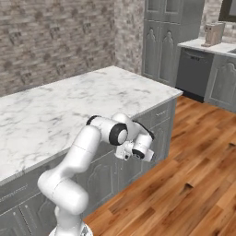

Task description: Take a straw from the drawer in front and place it inside the glass cup on the dining counter.

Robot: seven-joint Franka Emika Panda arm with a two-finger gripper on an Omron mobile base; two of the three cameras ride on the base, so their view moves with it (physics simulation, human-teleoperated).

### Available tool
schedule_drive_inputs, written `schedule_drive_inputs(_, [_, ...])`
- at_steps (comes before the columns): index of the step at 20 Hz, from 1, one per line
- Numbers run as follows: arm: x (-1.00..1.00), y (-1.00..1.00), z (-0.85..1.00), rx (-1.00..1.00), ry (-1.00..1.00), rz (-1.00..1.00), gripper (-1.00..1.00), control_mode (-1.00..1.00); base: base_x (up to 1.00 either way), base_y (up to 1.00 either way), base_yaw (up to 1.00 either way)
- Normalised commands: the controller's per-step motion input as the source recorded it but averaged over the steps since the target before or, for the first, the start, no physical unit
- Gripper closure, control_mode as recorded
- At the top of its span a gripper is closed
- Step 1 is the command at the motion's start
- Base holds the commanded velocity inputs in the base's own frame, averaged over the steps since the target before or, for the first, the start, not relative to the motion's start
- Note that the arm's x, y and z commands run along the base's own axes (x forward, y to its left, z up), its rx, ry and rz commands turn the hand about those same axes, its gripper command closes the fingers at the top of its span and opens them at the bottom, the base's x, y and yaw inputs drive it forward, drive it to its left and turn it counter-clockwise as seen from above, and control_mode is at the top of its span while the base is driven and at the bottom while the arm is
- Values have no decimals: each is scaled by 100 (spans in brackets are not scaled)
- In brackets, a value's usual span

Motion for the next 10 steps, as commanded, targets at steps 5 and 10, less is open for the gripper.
schedule_drive_inputs(5, [48, 26, -19, 0, 0, -16, -100, -100, 0, 0, 0])
schedule_drive_inputs(10, [53, 16, -35, -1, 0, -17, -100, -100, 0, 0, 0])
